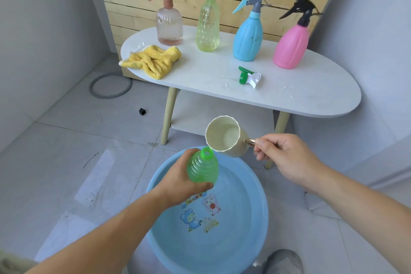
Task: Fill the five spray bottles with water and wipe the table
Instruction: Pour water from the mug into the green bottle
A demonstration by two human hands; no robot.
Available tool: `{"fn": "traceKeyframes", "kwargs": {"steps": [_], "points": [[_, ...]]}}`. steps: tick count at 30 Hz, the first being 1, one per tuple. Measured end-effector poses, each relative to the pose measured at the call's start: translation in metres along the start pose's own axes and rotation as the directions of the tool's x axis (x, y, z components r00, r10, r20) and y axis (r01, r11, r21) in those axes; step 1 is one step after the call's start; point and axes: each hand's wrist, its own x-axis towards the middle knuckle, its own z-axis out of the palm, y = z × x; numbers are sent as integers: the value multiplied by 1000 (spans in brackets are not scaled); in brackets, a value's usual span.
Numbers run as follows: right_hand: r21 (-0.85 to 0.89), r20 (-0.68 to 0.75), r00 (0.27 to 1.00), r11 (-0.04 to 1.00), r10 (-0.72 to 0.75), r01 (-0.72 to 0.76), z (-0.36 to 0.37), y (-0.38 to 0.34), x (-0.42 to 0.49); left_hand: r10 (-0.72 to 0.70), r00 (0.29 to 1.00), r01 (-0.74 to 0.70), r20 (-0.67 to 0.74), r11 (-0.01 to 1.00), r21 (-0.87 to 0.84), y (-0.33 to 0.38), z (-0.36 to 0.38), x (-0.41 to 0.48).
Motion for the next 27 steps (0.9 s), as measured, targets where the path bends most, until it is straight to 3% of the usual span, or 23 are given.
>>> {"fn": "traceKeyframes", "kwargs": {"steps": [27], "points": [[-75, -64, 994, 994, -86, 81, 2, -14, 0, 9, 1000, -10, -13, 995, -96, 6, 0, 2]]}}
